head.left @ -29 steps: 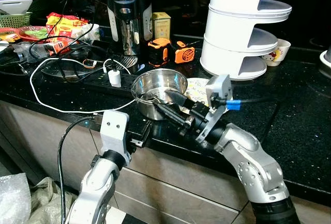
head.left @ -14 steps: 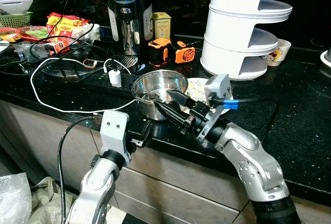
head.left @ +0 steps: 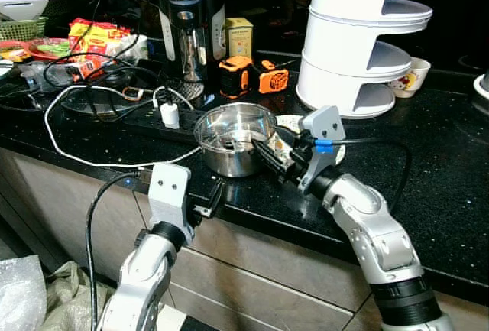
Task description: Kitchen organization
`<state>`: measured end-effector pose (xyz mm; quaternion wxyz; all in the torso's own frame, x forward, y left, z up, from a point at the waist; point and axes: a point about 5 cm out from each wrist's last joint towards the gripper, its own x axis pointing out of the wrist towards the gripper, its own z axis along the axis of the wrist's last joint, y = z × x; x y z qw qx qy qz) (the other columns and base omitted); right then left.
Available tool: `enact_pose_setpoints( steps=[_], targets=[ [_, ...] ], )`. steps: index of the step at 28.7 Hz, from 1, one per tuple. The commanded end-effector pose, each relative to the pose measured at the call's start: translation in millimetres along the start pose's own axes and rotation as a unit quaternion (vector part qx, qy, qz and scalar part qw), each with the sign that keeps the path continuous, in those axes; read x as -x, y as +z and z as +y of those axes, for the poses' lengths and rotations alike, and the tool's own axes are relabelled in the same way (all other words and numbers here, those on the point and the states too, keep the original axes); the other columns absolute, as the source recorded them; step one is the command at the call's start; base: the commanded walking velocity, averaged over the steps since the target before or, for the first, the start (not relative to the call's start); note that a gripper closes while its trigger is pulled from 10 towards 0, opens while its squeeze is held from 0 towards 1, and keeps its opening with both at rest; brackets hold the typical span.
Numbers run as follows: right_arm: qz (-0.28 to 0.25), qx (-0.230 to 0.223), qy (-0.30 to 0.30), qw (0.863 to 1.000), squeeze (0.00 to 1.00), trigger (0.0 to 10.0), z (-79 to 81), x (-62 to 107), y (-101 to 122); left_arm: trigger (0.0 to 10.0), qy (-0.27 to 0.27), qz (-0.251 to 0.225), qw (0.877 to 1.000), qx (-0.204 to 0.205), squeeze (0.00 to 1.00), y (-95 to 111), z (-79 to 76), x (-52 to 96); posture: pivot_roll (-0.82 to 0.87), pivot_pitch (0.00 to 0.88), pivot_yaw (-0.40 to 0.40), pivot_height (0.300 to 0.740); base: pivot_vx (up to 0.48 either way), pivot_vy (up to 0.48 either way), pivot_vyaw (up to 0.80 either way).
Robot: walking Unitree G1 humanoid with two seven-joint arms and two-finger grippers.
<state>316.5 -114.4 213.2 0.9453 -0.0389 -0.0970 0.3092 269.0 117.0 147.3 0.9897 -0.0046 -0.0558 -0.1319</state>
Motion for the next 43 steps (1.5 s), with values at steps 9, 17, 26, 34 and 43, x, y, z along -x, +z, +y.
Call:
enact_pose_setpoints(
  steps=[9, 17, 26, 34, 43],
  targets=[
    [-0.027, -0.018, 0.001, 0.999, 0.0, 0.0, -0.9, -1.0, 6, 10.0, 0.004, 0.001, 1.0, -0.002, 0.0, -1, 1.7, 0.1, 0.01, 0.0, 0.011, 0.74, 0.0, 0.0, 0.0],
    [-0.053, -0.025, -0.021, 0.998, 0.0, 0.0, -7.9, -1.6, 13, 10.0, 0.012, -0.014, 1.0, -0.004, 0.0, 8, 6.4, -2.3, 0.01, 0.0, 0.01, 0.74, 0.0, 0.0, 0.0],
    [-0.098, -0.039, -0.049, 0.993, 0.0, 0.0, -25.4, 3.1, 31, 10.0, 0.005, -0.042, 0.999, -0.003, 0.0, 24, 5.0, -7.1, 0.01, 0.0, 0.011, 0.74, 0.0, 0.0, 0.0],
    [-0.027, 0.087, -0.026, 0.996, 0.0, 0.0, -18.9, 0.6, 18, 10.0, 0.003, -0.042, 0.999, -0.001, 0.0, 24, 4.8, -7.5, 0.01, 0.0, 0.014, 0.74, 0.0, 0.0, 0.0],
    [-0.01, 0.117, -0.013, 0.993, 0.0, 0.0, -13.9, -1.1, 11, 10.0, -0.033, -0.074, 0.993, -0.084, 0.0, 36, -0.5, -8.6, 0.01, 0.0, 0.012, 0.74, 0.0, 0.0, 0.0]
  ],
)
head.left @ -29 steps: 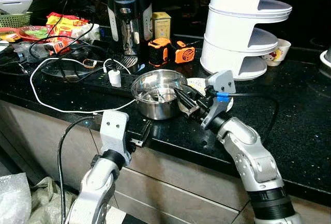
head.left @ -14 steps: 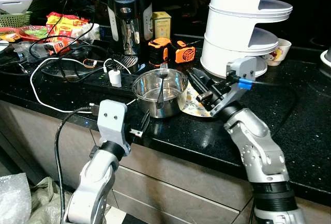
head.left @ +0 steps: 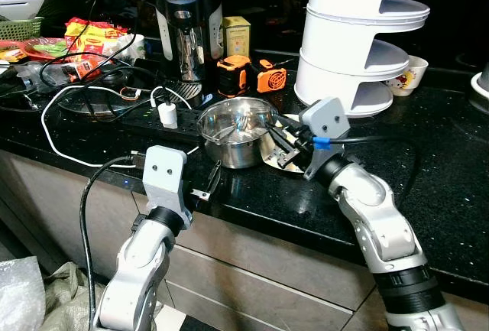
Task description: Kitchen organization
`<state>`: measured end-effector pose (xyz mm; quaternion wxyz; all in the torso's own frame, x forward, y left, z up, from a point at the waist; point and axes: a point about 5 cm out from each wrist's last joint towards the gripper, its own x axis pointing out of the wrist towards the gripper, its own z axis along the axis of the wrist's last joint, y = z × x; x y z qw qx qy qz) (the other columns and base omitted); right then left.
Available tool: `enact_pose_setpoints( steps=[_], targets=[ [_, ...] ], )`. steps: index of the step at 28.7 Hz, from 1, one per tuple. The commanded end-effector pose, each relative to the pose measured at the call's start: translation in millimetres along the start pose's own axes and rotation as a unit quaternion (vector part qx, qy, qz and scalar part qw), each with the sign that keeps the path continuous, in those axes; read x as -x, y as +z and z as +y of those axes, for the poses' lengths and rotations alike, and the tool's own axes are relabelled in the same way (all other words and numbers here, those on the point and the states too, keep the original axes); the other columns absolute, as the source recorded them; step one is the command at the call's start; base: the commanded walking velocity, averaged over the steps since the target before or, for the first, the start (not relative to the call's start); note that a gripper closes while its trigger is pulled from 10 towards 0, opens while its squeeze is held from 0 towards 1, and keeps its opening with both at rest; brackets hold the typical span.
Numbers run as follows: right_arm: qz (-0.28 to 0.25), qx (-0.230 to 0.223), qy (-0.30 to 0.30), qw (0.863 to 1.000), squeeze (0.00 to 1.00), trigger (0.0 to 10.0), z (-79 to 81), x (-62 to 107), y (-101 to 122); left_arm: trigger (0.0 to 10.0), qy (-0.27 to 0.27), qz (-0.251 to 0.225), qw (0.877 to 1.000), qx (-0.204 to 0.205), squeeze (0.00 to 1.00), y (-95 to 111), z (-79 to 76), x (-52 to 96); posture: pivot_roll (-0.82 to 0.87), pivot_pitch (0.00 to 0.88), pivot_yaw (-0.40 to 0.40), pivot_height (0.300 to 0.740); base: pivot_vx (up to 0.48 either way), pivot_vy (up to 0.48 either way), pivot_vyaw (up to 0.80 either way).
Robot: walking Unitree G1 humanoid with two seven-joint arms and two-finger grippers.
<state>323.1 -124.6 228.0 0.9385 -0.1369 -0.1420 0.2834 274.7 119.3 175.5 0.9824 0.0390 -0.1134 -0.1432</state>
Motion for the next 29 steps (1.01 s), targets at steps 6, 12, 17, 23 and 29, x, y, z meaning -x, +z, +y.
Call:
enact_pose_setpoints(
  steps=[6, 12, 17, 23, 29],
  targets=[
    [0.0, 0.006, 0.005, 1.0, 0.0, 0.0, 0.9, -0.3, -2, 10.0, -0.04, -0.093, 0.99, -0.1, 0.0, 25, -5.9, -10.1, 0.01, 0.0, 0.003, 0.74, 0.0, 0.0, 0.0],
    [-0.003, 0.003, 0.009, 1.0, 0.0, 0.0, 2.5, -0.2, 0, 10.0, -0.043, -0.162, 0.98, -0.103, 0.0, 48, -8.9, -25.2, -0.01, 0.0, 0.0, 0.74, 0.0, 0.0, 0.0],
    [-0.005, 0.001, 0.013, 1.0, 0.0, 0.0, 4.2, 2.0, 1, 10.0, -0.021, -0.16, 0.984, -0.069, 0.0, 36, 2.0, -34.4, -0.04, 0.0, -0.001, 0.74, 0.0, 0.0, 0.0],
    [-0.002, 0.001, 0.016, 1.0, 0.0, 0.0, 4.6, 4.9, 2, 10.0, -0.011, -0.154, 0.988, -0.012, 0.0, 26, 14.0, -43.0, -0.05, 0.0, -0.004, 0.74, 0.0, 0.0, 0.0],
    [-0.004, -0.003, 0.017, 1.0, 0.0, 0.0, 4.4, 4.7, 3, 10.0, -0.021, -0.149, 0.989, -0.007, 0.0, 21, 13.0, -47.0, -0.05, 0.0, -0.006, 0.74, 0.0, 0.0, 0.0]
  ],
)
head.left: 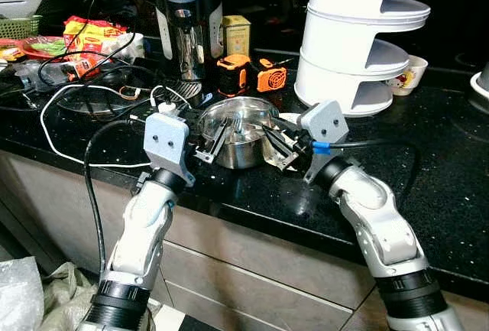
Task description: Kitchen organization
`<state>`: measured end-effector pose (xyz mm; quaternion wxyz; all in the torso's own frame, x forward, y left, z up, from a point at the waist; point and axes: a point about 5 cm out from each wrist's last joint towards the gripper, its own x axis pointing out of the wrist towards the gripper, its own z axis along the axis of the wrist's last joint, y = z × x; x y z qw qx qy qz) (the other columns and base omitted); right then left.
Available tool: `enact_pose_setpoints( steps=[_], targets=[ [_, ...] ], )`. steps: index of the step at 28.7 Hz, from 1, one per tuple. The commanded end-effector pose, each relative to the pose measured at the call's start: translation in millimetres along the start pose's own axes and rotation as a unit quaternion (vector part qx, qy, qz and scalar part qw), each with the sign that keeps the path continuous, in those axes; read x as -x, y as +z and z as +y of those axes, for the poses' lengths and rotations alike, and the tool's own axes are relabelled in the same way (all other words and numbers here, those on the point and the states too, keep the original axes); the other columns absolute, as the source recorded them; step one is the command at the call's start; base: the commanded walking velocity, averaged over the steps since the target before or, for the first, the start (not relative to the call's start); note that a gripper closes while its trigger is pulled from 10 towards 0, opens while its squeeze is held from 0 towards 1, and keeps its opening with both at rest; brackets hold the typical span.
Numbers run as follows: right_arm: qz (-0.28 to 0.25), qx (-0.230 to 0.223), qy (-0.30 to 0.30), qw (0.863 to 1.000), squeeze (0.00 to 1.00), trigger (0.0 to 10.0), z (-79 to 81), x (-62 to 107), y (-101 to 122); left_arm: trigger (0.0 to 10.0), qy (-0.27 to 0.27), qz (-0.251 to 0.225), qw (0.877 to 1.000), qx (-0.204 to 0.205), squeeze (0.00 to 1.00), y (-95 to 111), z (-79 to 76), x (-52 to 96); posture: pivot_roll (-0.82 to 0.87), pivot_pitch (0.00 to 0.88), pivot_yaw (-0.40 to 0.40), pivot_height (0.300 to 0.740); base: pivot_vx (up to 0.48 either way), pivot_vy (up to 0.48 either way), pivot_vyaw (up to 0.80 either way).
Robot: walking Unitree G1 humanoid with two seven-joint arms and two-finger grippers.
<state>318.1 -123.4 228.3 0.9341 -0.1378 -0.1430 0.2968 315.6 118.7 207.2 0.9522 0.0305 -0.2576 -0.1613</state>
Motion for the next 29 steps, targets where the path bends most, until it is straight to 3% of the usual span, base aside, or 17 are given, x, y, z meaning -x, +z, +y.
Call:
enact_pose_setpoints(
  steps=[1, 11, 21, 25, 29],
  targets=[
    [-0.002, -0.003, 0.004, 1.0, 0.0, 0.0, 1.9, 0.9, 1, 10.0, -0.01, -0.002, 1.0, 0.008, 0.0, -4, -2.9, -2.7, -0.05, 0.0, -0.007, 0.74, 0.0, 0.0, 0.0],
    [-0.002, -0.006, 0.008, 1.0, 0.0, 0.0, 4.0, 1.6, 2, 10.0, -0.048, 0.013, 0.999, 0.016, 0.0, -23, -20.9, -2.7, -0.06, 0.0, -0.006, 0.74, 0.0, 0.0, 0.0],
    [-0.004, -0.01, 0.008, 1.0, 0.0, 0.0, 4.5, 1.2, 3, 10.0, -0.059, 0.022, 0.998, 0.003, 0.0, -32, -25.2, -2.2, -0.05, 0.0, -0.006, 0.74, 0.0, 0.0, 0.0],
    [-0.003, -0.013, 0.008, 1.0, 0.0, 0.0, 4.7, 0.9, 2, 10.0, -0.061, 0.005, 0.998, 0.006, 0.0, -25, -27.2, -5.0, -0.05, 0.0, -0.006, 0.74, 0.0, 0.0, 0.0],
    [-0.002, -0.015, 0.008, 1.0, 0.0, 0.0, 5.2, 0.8, 1, 10.0, -0.058, -0.045, 0.997, 0.02, 0.0, -1, -31.7, -14.5, -0.05, 0.0, -0.005, 0.74, 0.0, 0.0, 0.0]
  ],
)
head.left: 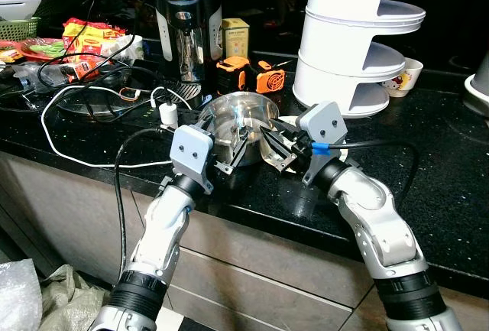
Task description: Kitchen organization
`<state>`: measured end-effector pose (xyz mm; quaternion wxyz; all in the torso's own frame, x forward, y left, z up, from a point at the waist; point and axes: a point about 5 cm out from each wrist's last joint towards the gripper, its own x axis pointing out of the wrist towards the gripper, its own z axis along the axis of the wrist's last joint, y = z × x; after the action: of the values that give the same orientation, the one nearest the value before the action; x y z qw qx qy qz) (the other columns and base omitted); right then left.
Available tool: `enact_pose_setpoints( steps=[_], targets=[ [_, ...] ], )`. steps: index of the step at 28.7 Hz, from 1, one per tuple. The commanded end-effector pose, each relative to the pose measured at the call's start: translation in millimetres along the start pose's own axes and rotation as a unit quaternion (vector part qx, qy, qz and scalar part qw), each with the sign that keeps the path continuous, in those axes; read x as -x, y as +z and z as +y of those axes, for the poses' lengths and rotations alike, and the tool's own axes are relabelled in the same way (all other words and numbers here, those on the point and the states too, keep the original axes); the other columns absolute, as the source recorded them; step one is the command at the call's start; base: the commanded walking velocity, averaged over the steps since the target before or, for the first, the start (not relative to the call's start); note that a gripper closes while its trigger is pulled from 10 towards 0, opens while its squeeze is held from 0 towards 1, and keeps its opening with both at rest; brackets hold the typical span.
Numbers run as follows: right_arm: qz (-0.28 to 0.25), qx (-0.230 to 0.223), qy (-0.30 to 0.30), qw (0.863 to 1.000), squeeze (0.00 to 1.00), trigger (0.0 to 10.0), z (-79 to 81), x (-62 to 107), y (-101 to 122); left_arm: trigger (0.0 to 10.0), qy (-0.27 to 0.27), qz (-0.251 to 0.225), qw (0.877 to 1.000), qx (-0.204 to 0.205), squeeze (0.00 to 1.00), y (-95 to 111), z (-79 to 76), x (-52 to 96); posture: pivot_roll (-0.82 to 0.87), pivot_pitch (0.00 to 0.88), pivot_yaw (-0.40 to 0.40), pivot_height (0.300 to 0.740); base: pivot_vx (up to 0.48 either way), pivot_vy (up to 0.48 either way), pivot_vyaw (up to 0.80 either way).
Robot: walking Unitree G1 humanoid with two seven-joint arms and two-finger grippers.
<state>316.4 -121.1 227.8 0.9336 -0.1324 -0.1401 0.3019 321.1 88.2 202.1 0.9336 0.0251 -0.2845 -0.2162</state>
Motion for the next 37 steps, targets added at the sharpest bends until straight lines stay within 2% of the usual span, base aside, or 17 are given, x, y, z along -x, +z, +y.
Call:
enact_pose_setpoints(
  steps=[1, 2, 4, 7, 12, 19, 30, 31, 32, 33, 34, 37],
  targets=[
    [-0.003, -0.009, 0.004, 1.0, 0.0, 0.0, 2.3, 0.8, 0, 10.0, -0.005, -0.013, 1.0, 0.005, 0.0, 7, -3.7, -3.5, -0.05, 0.0, -0.005, 0.74, 0.0, 0.0, 0.0],
    [-0.003, -0.01, 0.004, 1.0, 0.0, 0.0, 2.4, 0.7, 0, 10.0, -0.006, -0.031, 0.999, 0.009, 0.0, 16, -7.6, -6.3, -0.04, 0.0, -0.006, 0.74, 0.0, 0.0, 0.0],
    [-0.004, -0.011, 0.003, 1.0, 0.0, 0.0, 2.6, 0.5, 0, 10.0, -0.008, -0.042, 0.999, 0.011, 0.0, 21, -12.3, -7.0, -0.04, 0.0, -0.007, 0.74, 0.0, 0.0, 0.0],
    [-0.004, -0.012, 0.004, 1.0, 0.0, 0.0, 3.0, 0.2, 0, 10.0, -0.01, -0.042, 0.999, 0.01, 0.0, 21, -15.2, -5.8, -0.04, 0.0, -0.008, 0.74, 0.0, 0.0, 0.0],
    [-0.007, -0.014, 0.005, 1.0, 0.0, 0.0, 4.1, -0.7, 1, 10.0, -0.003, -0.006, 1.0, -0.016, 0.0, 0, -13.8, 1.1, -0.04, 0.0, -0.009, 0.74, 0.0, 0.0, 0.0],
    [-0.007, -0.015, 0.005, 1.0, 0.0, 0.0, 4.9, 0.0, 2, 10.0, 0.007, 0.024, 0.999, -0.028, 0.0, -11, -4.2, -2.1, -0.04, 0.0, -0.004, 0.74, 0.0, 0.0, 0.0],
    [-0.007, -0.014, 0.002, 1.0, 0.0, 0.0, 4.1, 1.5, 3, 10.0, 0.018, 0.044, 0.998, -0.041, 0.0, -21, 0.6, -4.2, -0.05, 0.0, 0.0, 0.74, 0.0, 0.0, 0.0],
    [-0.007, -0.014, 0.002, 1.0, 0.0, 0.0, 4.1, 1.4, 3, 2.7, 0.026, 0.051, 0.998, -0.034, 0.0, -24, 2.2, -2.9, -0.05, 0.0, 0.0, 0.74, 0.0, 0.0, 0.0],
    [-0.007, -0.014, 0.002, 1.0, 0.0, 0.0, 4.1, 1.4, 3, 2.7, 0.026, 0.051, 0.998, -0.034, 0.0, -24, 2.2, -2.9, -0.05, 0.0, 0.0, 0.74, 0.0, 0.0, 0.0],
    [-0.007, -0.014, 0.002, 1.0, 0.0, 0.0, 4.1, 1.3, 3, 0.0, 0.035, 0.056, 0.998, -0.022, 0.0, -26, 4.0, -1.6, -0.05, 0.0, 0.001, 0.74, 0.0, 0.0, 0.0],
    [-0.008, -0.014, 0.002, 1.0, 0.0, 0.0, 4.2, 1.1, 3, 0.0, 0.043, 0.059, 0.997, -0.011, 0.0, -28, 6.1, -0.7, -0.05, 0.0, 0.001, 0.74, 0.0, 0.0, 0.0],
    [-0.008, -0.014, 0.001, 1.0, 0.0, 0.0, 4.1, 1.1, 3, 0.0, 0.042, 0.056, 0.997, -0.013, 0.0, -27, 7.3, -0.7, -0.05, 0.0, 0.002, 0.74, 0.0, 0.0, 0.0]
  ],
)
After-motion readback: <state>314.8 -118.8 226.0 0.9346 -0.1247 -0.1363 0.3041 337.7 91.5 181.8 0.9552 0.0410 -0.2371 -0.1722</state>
